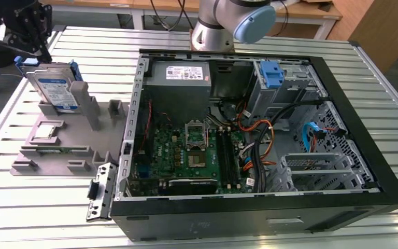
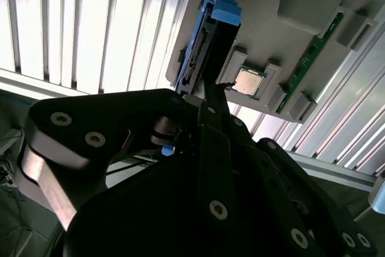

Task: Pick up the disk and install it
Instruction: 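Pick up the disk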

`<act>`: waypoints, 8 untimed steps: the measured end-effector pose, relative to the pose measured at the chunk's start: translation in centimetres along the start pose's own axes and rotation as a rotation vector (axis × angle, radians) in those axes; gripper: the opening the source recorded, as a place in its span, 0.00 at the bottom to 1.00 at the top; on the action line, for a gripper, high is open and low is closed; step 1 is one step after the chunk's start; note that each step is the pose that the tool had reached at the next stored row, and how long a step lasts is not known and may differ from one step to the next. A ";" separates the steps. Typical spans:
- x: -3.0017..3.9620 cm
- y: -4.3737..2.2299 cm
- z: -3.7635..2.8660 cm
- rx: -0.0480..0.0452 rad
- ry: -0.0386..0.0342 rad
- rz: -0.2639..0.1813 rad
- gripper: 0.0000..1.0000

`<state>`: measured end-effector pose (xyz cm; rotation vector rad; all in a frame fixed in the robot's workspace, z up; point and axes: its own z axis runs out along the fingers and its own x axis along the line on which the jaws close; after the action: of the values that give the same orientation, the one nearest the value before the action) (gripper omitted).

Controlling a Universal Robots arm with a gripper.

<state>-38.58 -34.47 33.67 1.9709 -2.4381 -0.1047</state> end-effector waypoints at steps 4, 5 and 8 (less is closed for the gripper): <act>-0.16 0.16 0.12 -0.0003 -0.0004 -0.006 0.10; -0.19 0.22 0.15 -0.0004 -0.0004 -0.006 0.10; -0.26 0.43 0.22 -0.0004 -0.0003 -0.006 0.10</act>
<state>-38.96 -34.12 33.49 1.9785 -2.4321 -0.1055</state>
